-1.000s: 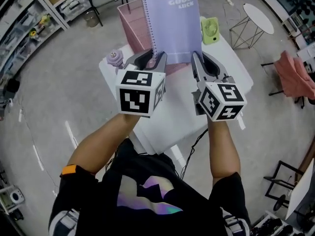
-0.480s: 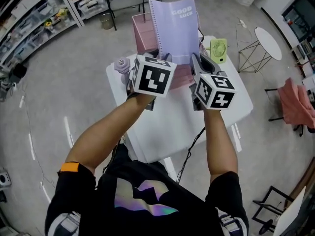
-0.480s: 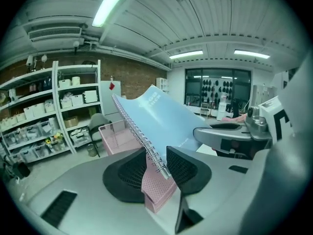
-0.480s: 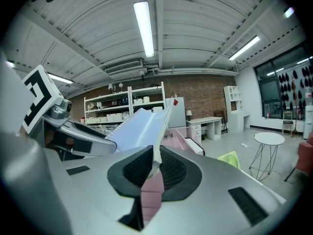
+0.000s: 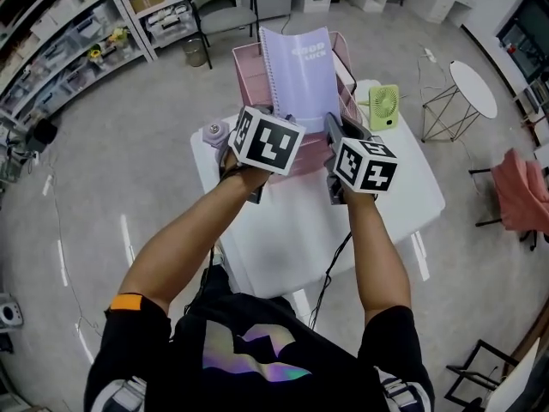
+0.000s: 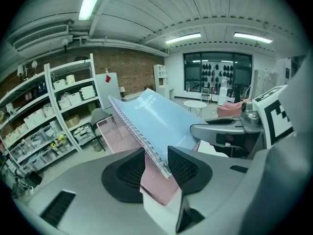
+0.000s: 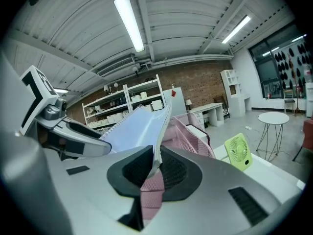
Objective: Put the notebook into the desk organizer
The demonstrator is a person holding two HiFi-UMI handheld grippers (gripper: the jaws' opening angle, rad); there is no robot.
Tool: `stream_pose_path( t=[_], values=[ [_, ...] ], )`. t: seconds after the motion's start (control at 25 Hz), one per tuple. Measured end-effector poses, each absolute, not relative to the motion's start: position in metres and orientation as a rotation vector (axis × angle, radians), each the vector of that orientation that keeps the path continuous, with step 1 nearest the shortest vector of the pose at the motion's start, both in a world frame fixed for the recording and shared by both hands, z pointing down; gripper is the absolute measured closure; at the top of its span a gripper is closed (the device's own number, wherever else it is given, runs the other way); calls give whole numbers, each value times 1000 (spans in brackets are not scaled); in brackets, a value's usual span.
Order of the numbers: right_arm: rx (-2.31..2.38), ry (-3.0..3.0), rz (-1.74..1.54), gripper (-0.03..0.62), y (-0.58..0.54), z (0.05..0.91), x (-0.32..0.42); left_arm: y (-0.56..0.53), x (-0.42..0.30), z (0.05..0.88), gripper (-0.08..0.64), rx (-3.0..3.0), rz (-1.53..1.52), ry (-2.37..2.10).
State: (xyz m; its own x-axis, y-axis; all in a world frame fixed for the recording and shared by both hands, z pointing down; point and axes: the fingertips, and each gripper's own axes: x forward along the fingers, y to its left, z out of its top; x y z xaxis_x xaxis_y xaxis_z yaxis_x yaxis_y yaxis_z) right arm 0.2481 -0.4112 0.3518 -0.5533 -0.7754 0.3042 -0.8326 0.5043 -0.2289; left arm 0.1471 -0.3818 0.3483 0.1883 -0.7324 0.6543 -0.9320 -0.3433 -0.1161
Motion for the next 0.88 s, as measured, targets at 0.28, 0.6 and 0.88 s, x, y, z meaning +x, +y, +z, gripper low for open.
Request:
stream_pose_path(
  t=[0.28, 0.6, 0.88],
  values=[
    [1402, -2526, 554, 537, -416, 363, 251, -380, 144, 368, 405, 2086, 942, -1568],
    [1474, -2462, 498, 535, -426, 362, 255, -385, 132, 346, 340, 2110, 914, -1731],
    [1422, -2346, 327, 442, -424, 371, 261, -373, 140, 344, 339, 2148, 882, -1723]
  ],
)
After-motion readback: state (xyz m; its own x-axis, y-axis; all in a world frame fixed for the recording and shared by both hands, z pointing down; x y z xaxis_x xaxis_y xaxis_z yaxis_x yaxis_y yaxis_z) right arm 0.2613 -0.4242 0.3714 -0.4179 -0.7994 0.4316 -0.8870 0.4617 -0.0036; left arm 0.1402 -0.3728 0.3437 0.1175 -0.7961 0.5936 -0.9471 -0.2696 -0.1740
